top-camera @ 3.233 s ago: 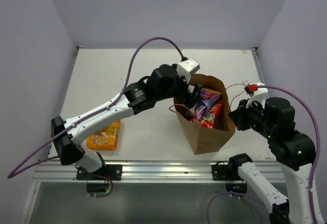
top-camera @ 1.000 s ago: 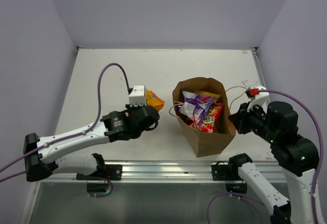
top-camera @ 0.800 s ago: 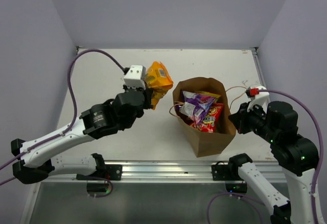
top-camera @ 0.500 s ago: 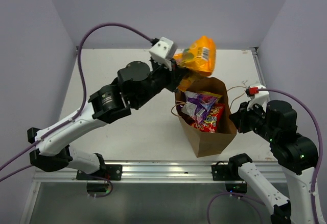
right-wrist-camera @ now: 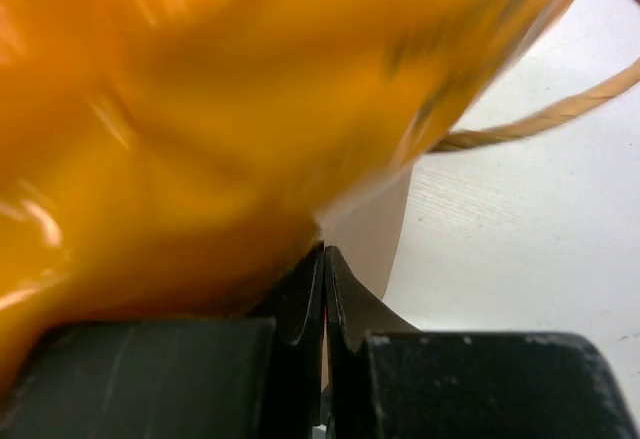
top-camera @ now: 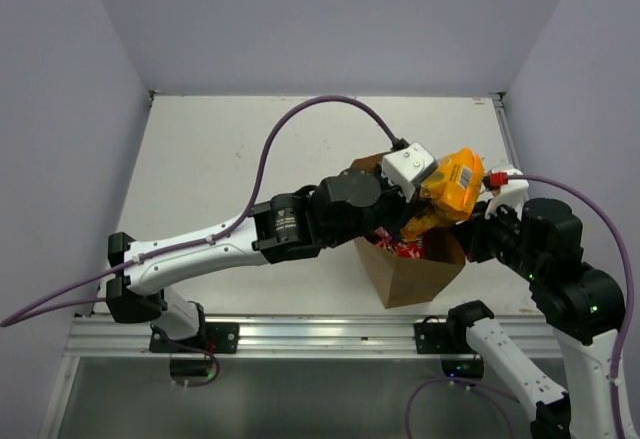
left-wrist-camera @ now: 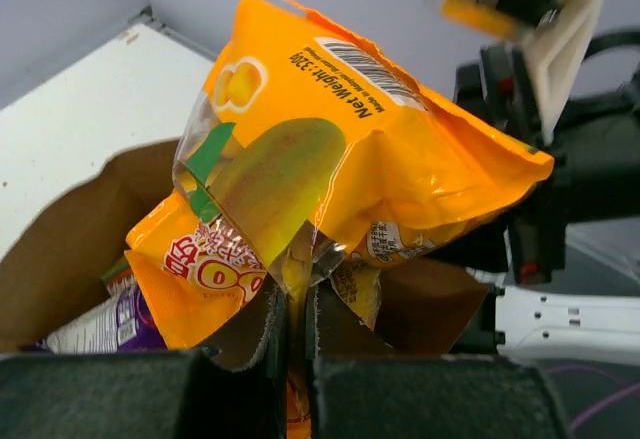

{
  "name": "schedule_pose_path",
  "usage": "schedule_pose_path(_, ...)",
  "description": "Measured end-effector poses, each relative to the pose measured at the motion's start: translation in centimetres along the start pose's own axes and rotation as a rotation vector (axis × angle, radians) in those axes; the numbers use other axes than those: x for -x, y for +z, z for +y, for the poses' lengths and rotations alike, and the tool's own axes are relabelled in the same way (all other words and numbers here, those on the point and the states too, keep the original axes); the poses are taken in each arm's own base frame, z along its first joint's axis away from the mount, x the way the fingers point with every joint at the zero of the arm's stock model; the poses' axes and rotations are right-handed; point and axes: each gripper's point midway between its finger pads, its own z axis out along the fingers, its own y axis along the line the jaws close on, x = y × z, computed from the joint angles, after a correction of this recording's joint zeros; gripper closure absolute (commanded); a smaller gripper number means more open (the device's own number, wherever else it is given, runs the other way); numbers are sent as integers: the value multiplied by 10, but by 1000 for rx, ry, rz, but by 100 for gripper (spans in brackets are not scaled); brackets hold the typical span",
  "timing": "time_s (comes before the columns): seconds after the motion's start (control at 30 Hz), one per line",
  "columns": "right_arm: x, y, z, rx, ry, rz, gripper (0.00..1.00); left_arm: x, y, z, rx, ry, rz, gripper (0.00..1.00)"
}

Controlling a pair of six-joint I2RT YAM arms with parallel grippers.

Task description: Place the snacks into the paper bag

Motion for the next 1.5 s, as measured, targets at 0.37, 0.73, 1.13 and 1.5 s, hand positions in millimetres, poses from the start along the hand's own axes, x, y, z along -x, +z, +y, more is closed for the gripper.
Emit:
schedule_pose_path(0.37, 0, 0, 0, 3, -9, 2, 100, -56, -7, 7, 26, 1, 99, 100)
schedule_pose_path(0.73, -4, -6, -11, -63, -17, 18, 100, -93, 22, 11, 119, -53, 215, 100)
schedule_pose_path(1.13, -1, -10, -6, -36, -21, 8, 100, -135, 1, 31, 231, -124, 320, 100)
schedule_pose_path(1.5, -2, -11, -5, -31, -21, 12, 100, -141, 1, 36, 234, -129, 328, 56)
